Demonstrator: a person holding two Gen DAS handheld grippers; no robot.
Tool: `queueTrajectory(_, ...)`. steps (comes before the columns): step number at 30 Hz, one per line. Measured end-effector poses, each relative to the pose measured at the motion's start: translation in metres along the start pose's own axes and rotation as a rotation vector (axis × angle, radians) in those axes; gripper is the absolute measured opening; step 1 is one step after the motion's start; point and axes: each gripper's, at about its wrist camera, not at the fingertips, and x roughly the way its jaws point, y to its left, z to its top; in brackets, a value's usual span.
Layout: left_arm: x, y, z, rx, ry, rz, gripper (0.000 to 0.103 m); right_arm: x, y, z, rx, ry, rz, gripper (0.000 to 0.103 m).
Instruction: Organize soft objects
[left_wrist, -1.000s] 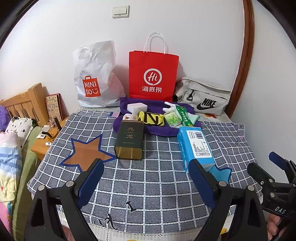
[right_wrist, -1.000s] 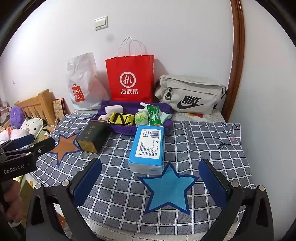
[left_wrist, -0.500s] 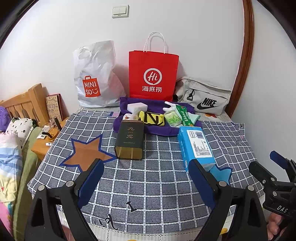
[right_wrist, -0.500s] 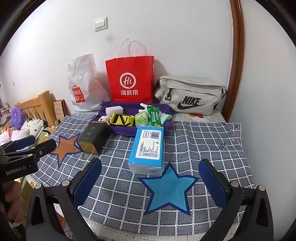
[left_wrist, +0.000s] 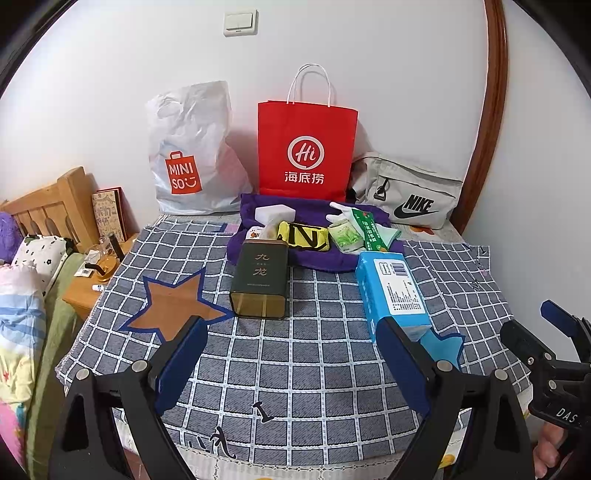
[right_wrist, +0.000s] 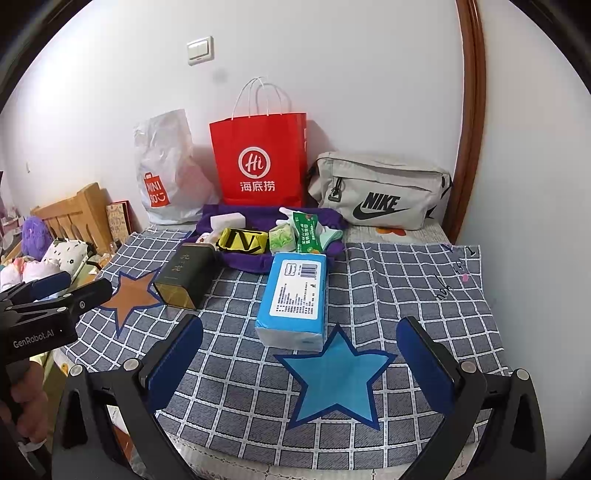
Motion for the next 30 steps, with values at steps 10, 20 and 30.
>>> queueTrajectory(10,-0.0009,0.0012,0.0005,0.0,-0.001,-0.001,0.092,-0.0012,-0.0005,-0.0001,0.0,-0.002,0.001,0.103)
queueTrajectory(20,-0.0016,0.0017,0.0009,0.0,-0.002,0.0,0.092,-0.0033,-0.0005,0.0007,-0.001,-0.008,0.001,0.103)
queueTrajectory(30,-0.0015,0.0011,0.001,0.002,-0.003,0.0,0.093,-0.0044,-0.0008,0.0008,-0.002,-0.01,0.002,0.103)
